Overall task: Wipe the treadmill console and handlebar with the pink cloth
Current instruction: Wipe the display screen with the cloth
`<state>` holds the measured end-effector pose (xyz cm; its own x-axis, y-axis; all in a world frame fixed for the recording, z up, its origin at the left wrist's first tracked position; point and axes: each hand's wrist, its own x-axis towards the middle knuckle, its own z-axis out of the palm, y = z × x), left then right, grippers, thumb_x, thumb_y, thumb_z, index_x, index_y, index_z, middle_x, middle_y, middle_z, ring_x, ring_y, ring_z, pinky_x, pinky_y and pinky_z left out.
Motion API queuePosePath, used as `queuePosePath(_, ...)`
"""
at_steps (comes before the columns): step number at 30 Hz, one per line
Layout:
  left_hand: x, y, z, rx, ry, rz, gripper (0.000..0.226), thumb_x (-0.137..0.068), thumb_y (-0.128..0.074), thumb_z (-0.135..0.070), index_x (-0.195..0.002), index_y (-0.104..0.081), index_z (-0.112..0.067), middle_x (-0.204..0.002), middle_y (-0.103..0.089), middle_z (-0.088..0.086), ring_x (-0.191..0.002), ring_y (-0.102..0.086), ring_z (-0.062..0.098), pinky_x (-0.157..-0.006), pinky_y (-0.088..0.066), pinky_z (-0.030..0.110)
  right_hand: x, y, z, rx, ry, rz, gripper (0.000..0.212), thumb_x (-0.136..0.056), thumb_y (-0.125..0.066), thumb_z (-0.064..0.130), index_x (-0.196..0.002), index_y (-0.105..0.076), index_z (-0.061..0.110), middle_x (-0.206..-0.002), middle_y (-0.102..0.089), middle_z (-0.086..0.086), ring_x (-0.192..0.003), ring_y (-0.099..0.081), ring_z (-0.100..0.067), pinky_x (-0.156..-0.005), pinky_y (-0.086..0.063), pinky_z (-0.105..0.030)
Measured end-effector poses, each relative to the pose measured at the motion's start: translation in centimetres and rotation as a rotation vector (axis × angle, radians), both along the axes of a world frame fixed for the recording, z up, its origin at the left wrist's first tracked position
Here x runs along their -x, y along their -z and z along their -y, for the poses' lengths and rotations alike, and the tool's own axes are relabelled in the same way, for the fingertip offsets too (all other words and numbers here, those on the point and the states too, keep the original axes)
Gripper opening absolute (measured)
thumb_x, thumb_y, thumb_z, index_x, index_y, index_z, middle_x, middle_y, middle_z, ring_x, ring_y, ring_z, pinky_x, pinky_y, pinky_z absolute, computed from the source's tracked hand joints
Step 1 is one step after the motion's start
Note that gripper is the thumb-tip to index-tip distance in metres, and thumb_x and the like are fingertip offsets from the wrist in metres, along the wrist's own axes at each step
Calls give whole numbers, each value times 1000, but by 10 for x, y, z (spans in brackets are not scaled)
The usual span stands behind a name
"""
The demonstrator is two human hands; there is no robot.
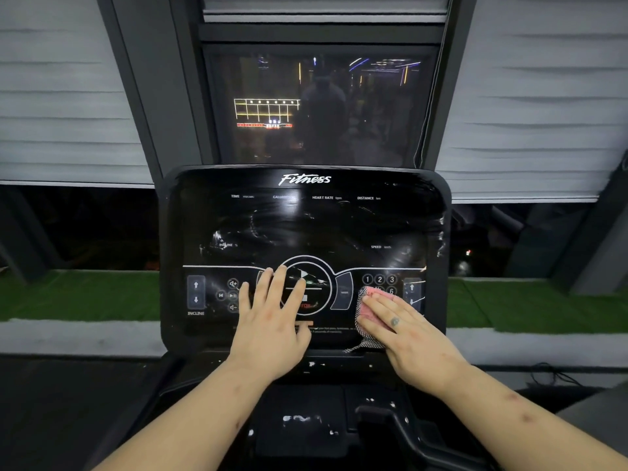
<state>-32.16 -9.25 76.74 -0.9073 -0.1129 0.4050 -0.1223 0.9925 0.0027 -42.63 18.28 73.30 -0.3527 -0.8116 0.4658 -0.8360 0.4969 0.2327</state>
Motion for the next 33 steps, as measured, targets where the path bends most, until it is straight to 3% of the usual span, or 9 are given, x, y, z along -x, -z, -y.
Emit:
queuePosePath(9,5,4,-7,-11,-34,2,74,-92,-53,-50,-160,-33,-30,-171,-14,11,-159,-4,33,-125,-15,63,8,3,-43,63,41,60,71,-81,-64,-1,-149,-54,18,-167,-31,-9,-158,-19,-23,-120,-36,-52)
queuePosePath(16,5,4,-9,-13,-47,10,75,-91,-54,-49,-160,-31,-31,-172,-13,10,-159,-3,32,-125,-14,62,14,2,-60,58,55,86,76,-79,-65,4,-152,-51,20,-169,-27,-7,-158,-17,-22,-121,-35,-51)
queuePosePath(22,5,5,-9,-1,-42,-14,75,-87,-64,-45,-157,-40,-27,-169,-22,13,-158,-12,35,-123,-21,65,28,-16,-56,111,102,78,68,-85,-41,8,-151,-51,15,-166,-32,-13,-156,-24,-29,-122,-32,-50)
queuePosePath(27,6,5,-9,4,-39,-35,75,-86,-68,-42,-155,-43,-26,-167,-25,14,-157,-16,36,-122,-23,65,50,-57,-49,203,123,10,69,-78,-62,-7,-146,-57,8,-160,-41,-20,-148,-39,-37,-119,-37,-54)
queuePosePath(33,7,6,-9,9,-43,-51,75,-84,-71,-39,-154,-46,-25,-165,-29,15,-155,-20,38,-121,-26,65,82,-107,-41,221,191,-5,71,-76,-64,-5,-146,-57,8,-160,-40,-21,-145,-42,-41,-116,-40,-57)
